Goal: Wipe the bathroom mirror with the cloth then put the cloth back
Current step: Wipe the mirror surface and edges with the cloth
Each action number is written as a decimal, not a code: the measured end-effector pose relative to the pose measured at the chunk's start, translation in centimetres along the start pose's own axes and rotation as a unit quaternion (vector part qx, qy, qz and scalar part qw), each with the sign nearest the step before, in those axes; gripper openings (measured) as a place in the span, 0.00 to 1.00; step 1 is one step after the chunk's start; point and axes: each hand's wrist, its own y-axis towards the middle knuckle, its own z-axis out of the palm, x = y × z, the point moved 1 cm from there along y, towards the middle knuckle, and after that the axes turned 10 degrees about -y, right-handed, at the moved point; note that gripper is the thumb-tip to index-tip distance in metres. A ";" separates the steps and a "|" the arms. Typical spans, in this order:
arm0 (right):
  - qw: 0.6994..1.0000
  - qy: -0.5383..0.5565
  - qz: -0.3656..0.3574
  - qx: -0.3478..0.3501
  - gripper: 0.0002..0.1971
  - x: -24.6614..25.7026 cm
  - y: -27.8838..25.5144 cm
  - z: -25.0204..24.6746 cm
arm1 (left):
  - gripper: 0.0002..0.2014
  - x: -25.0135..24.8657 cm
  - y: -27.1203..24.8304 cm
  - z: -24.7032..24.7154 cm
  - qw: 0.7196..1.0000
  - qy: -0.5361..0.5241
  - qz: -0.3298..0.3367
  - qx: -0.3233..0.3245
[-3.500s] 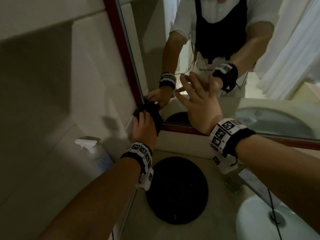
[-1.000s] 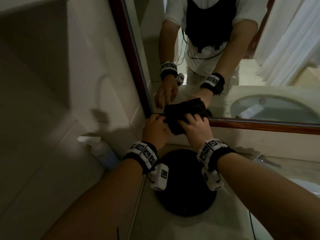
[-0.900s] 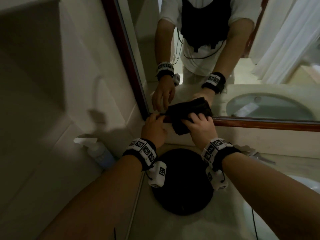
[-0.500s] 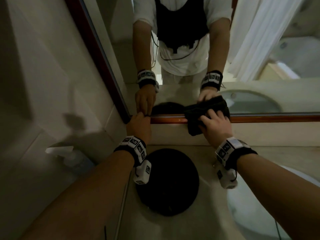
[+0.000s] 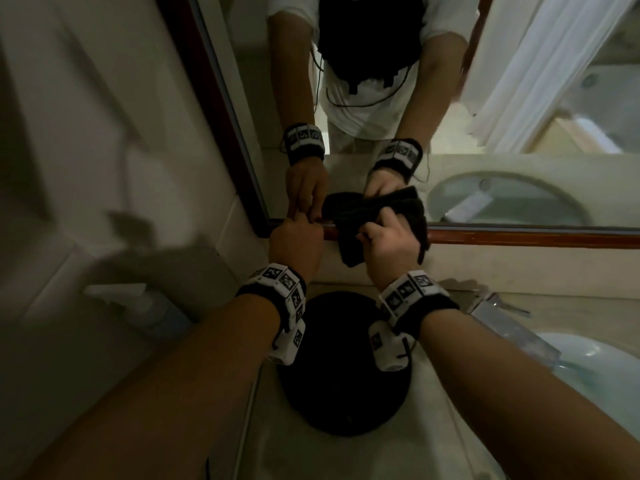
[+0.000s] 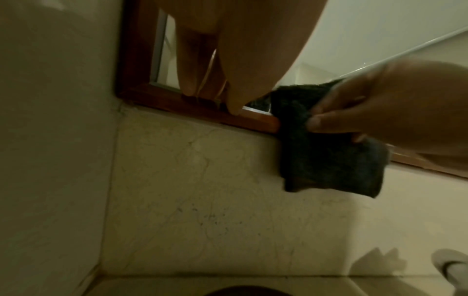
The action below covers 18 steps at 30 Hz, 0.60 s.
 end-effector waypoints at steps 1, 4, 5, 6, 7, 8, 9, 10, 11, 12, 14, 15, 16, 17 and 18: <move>1.000 0.005 0.005 0.016 0.06 0.7 0.1 0.1 | 0.10 -0.1 -0.1 0.2 1.000 0.017 0.003 0.006; 0.999 0.003 0.003 0.049 0.05 0.4 0.2 0.0 | 0.12 -0.2 -0.1 0.0 0.999 0.029 0.013 -0.002; 0.999 0.005 -0.004 0.054 0.04 -0.2 0.2 -0.2 | 0.09 -0.4 -0.1 -0.5 0.999 0.024 -0.002 0.022; 0.998 0.010 -0.005 0.062 0.05 -0.9 0.2 -0.4 | 0.06 -0.4 0.2 -0.4 0.999 0.021 0.000 0.025; 0.997 0.012 0.006 0.070 0.06 -1.8 0.1 -0.7 | 0.06 -0.5 0.5 -0.6 0.999 0.030 -0.003 0.024; 0.996 0.012 0.023 0.080 0.08 -2.7 0.0 -1.2 | 0.08 -0.5 0.6 -0.8 0.998 0.055 0.001 0.021; 0.995 0.008 0.042 0.089 0.08 -4.0 -0.2 -1.7 | 0.06 -0.6 0.6 -0.7 0.997 0.078 0.001 0.019; 0.994 0.004 0.059 0.094 0.08 -5.5 -0.4 -2.3 | 0.05 -0.6 0.4 -0.5 0.996 0.091 0.008 0.016; 0.992 0.000 0.077 0.098 0.07 -7.1 -0.7 -2.9 | 0.08 -0.7 0.3 -0.5 0.995 0.097 0.012 0.021; 0.990 -0.005 0.098 0.098 0.07 -8.9 -1.1 -3.7 | 0.11 -0.9 0.4 -0.3 0.995 0.097 0.026 0.016; 0.986 -0.019 0.140 0.090 0.08 -12.1 -1.6 -4.9 | 0.15 -1.0 0.6 -0.2 0.993 0.107 0.037 0.021; 0.984 -0.028 0.152 0.090 0.08 -13.1 -1.7 -5.3 | 0.15 -1.0 0.6 -0.3 0.993 0.116 0.038 0.012; 0.983 -0.038 0.155 0.093 0.08 -13.7 -1.7 -5.6 | 0.16 -1.0 0.4 -0.2 0.992 0.121 0.038 0.004; 0.982 -0.046 0.154 0.095 0.08 -13.9 -1.7 -5.7 | 0.15 -0.9 0.4 -0.1 0.991 0.126 0.038 0.000; 0.982 -0.049 0.154 0.096 0.08 -13.9 -1.7 -5.6 | 0.15 -0.9 0.5 -0.1 0.991 0.125 0.038 0.001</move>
